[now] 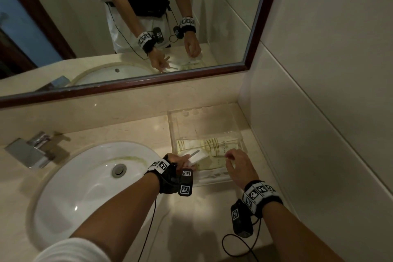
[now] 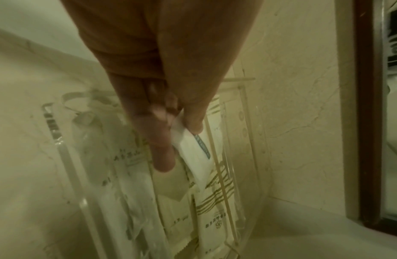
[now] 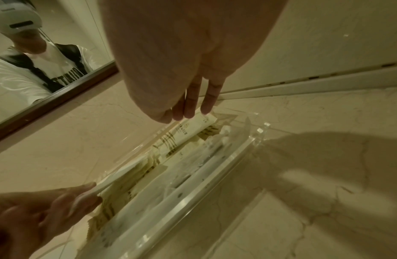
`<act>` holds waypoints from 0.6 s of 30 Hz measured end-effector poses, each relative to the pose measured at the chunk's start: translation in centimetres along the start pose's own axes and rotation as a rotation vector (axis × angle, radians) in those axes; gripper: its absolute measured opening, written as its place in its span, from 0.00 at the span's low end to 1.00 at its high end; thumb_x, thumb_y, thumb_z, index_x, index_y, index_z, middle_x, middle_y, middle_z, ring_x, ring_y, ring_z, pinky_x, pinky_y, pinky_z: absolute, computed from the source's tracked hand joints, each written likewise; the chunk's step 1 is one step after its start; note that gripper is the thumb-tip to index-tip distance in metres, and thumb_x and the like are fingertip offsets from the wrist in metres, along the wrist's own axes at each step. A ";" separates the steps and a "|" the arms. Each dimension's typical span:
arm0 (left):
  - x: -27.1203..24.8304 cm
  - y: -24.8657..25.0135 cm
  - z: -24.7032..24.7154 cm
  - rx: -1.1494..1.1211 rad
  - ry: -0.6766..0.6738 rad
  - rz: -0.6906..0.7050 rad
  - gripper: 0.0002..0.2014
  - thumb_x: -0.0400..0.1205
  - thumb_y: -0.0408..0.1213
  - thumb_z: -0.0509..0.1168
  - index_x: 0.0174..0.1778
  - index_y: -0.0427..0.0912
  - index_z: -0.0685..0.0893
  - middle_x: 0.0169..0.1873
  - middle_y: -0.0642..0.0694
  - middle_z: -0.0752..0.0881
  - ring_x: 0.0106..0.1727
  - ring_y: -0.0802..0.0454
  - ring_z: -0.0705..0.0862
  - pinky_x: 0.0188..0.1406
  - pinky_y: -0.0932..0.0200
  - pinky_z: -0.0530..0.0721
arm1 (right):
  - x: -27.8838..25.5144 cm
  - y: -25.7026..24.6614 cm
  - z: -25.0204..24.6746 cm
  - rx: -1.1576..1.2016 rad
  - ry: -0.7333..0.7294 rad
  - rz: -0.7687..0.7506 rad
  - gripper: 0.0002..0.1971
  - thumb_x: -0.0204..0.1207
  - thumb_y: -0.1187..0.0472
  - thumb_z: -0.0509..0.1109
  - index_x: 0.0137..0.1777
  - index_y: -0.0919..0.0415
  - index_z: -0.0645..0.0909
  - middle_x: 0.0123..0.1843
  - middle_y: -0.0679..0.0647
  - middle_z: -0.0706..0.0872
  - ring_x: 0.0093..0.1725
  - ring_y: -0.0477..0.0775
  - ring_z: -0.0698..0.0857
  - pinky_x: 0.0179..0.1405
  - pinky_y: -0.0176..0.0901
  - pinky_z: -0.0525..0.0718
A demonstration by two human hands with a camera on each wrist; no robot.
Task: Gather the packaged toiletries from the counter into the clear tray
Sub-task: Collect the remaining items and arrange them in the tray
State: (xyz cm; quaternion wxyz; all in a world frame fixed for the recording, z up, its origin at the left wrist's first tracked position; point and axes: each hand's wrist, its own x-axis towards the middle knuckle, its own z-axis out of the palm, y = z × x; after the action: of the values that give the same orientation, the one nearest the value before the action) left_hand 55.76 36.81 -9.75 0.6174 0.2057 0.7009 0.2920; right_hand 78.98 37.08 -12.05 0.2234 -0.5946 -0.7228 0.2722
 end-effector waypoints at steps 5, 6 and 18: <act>-0.7 -0.2 -1.2 -0.064 -0.096 -0.014 0.08 0.80 0.26 0.66 0.34 0.31 0.78 0.19 0.40 0.80 0.10 0.50 0.74 0.12 0.69 0.72 | 0.0 0.0 0.2 0.013 0.007 -0.005 0.05 0.78 0.64 0.65 0.50 0.58 0.80 0.48 0.51 0.81 0.50 0.50 0.79 0.52 0.41 0.80; -0.4 0.0 -1.2 -0.058 -0.084 -0.031 0.09 0.80 0.26 0.66 0.34 0.34 0.76 0.24 0.40 0.80 0.12 0.50 0.76 0.12 0.67 0.74 | -0.1 0.0 0.2 0.016 0.007 -0.004 0.05 0.78 0.64 0.65 0.50 0.58 0.80 0.48 0.51 0.81 0.50 0.50 0.79 0.52 0.40 0.80; 1.0 0.5 -1.1 0.029 -0.020 -0.051 0.05 0.78 0.29 0.69 0.40 0.36 0.79 0.34 0.43 0.85 0.18 0.59 0.86 0.21 0.67 0.84 | 0.0 -0.2 0.2 0.013 -0.004 -0.019 0.05 0.78 0.66 0.64 0.50 0.59 0.80 0.48 0.51 0.80 0.50 0.51 0.80 0.52 0.41 0.80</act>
State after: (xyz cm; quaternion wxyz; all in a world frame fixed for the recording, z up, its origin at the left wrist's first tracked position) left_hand 54.53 37.67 -10.13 0.6284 0.1996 0.7040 0.2639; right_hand 78.72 36.98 -12.03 0.2286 -0.5856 -0.7271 0.2759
